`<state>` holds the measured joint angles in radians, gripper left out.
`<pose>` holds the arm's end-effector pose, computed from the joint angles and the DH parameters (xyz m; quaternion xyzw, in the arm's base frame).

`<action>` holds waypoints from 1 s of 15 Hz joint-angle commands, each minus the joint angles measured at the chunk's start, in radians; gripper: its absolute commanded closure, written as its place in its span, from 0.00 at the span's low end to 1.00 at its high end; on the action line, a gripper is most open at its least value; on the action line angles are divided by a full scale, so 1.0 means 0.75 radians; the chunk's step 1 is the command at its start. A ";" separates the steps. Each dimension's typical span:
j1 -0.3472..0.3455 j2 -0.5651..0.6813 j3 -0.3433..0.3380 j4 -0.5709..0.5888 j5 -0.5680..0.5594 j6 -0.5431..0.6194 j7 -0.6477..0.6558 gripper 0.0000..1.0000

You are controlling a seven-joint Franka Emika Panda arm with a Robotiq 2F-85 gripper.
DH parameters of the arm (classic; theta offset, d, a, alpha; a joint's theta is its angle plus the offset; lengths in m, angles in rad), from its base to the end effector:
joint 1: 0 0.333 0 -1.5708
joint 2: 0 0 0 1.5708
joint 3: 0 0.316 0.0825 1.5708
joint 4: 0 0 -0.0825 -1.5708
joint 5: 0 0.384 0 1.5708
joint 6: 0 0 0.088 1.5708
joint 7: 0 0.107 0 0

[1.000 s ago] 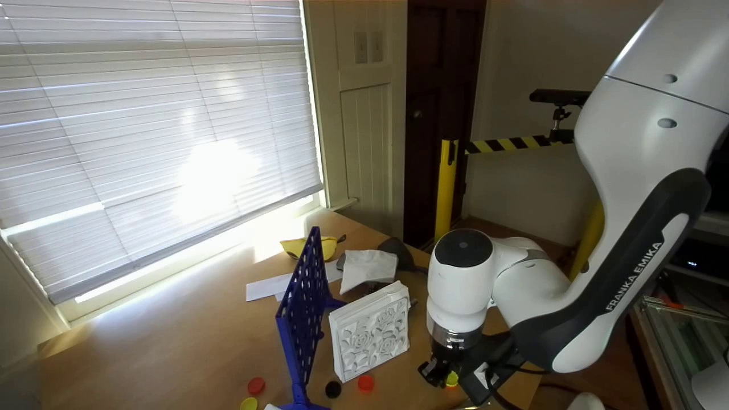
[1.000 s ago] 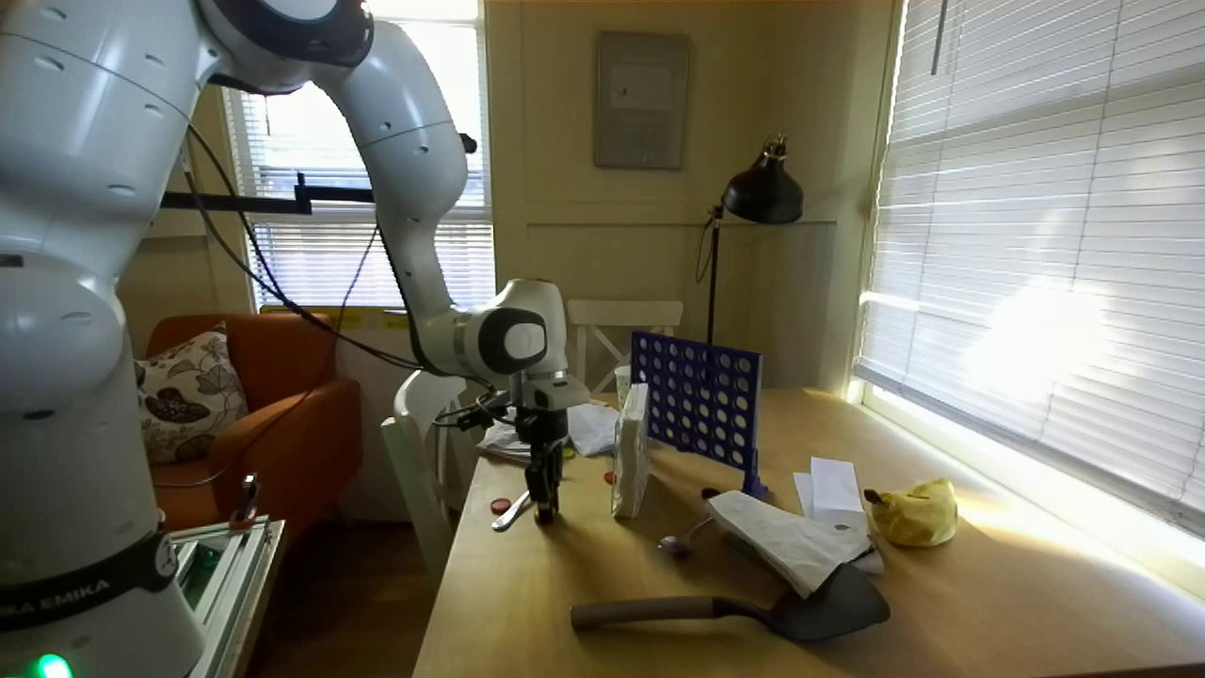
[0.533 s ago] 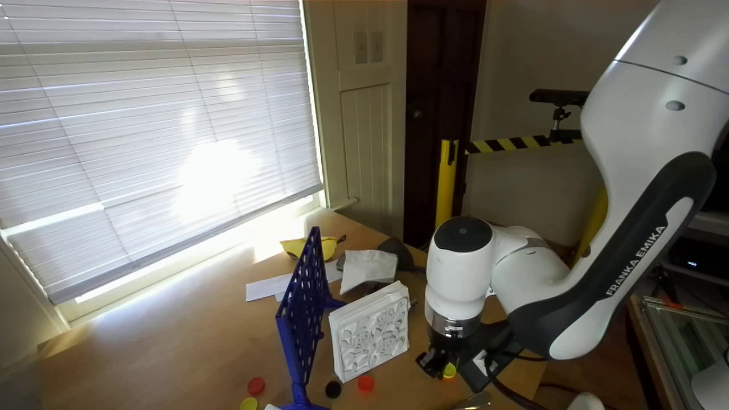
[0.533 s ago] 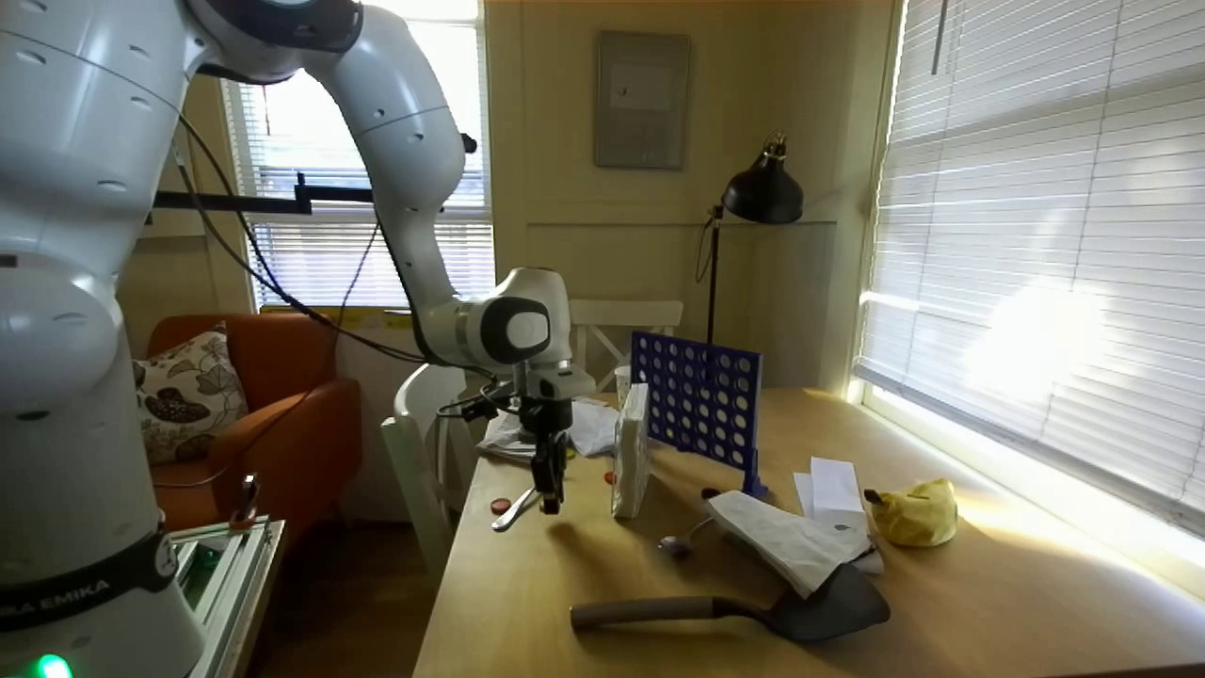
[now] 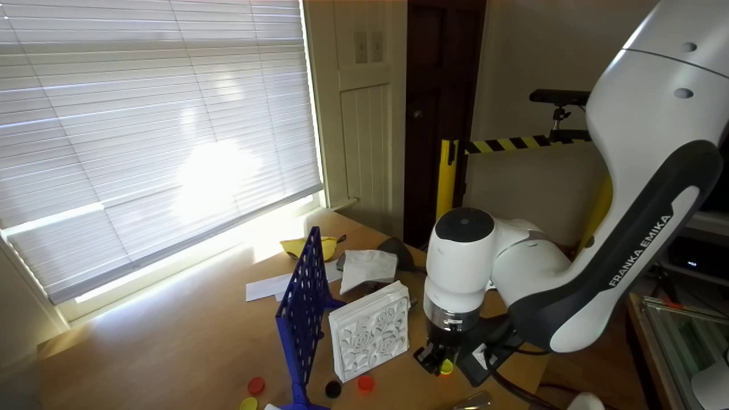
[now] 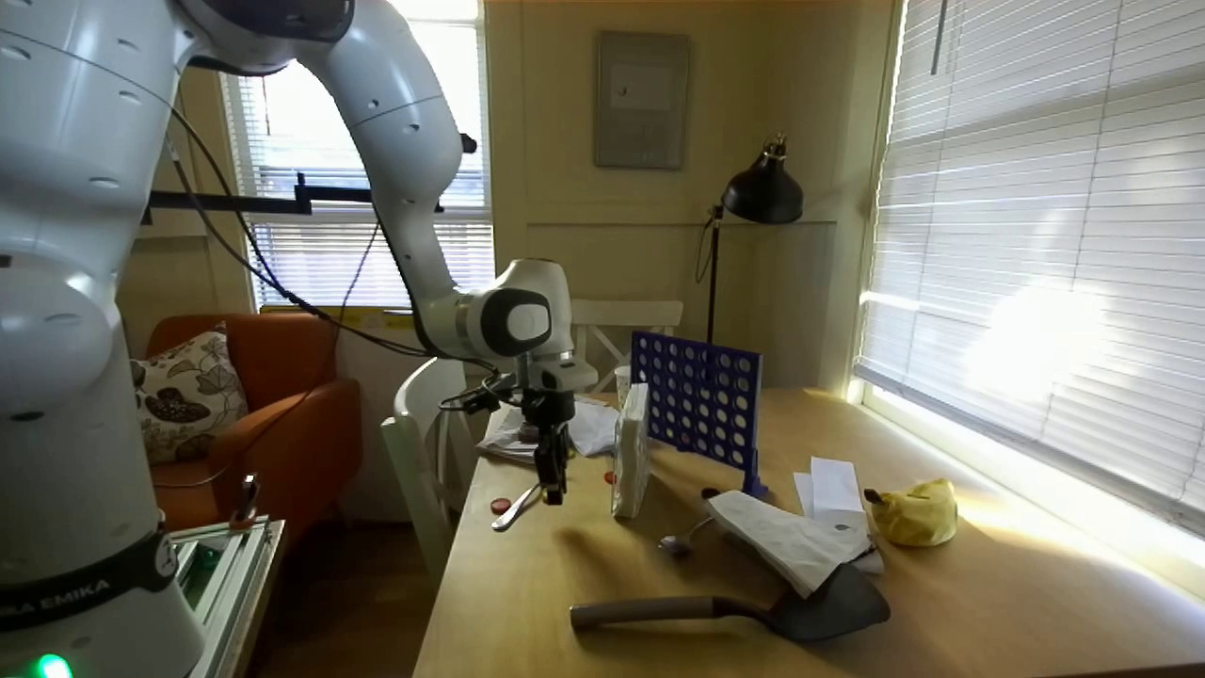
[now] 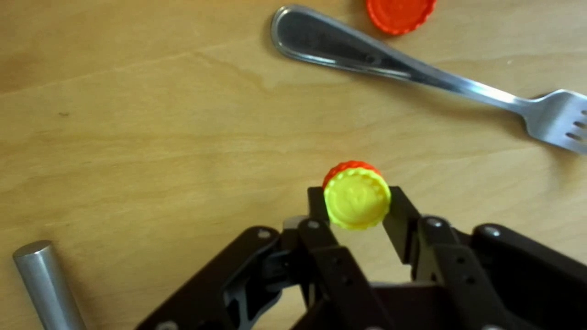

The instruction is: Place one yellow chip in the blue gameboard.

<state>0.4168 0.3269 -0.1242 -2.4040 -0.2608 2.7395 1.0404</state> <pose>0.4734 0.1502 0.1808 0.9663 -0.2473 0.0466 0.0540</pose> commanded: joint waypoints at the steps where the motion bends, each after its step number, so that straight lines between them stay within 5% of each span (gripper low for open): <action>1: -0.033 -0.037 0.028 -0.026 -0.029 -0.007 -0.010 0.89; 3: -0.038 -0.038 0.034 -0.023 -0.023 -0.016 -0.010 0.89; 4: -0.035 -0.039 0.031 -0.025 -0.029 -0.014 -0.001 0.54; 5: -0.030 -0.037 0.025 -0.026 -0.040 -0.001 0.008 0.88; 14: -0.036 -0.042 0.037 -0.025 -0.026 -0.016 -0.004 0.90; 15: -0.036 -0.043 0.040 -0.024 -0.022 -0.023 -0.004 0.40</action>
<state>0.4080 0.3239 -0.1131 -2.4044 -0.2608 2.7395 1.0391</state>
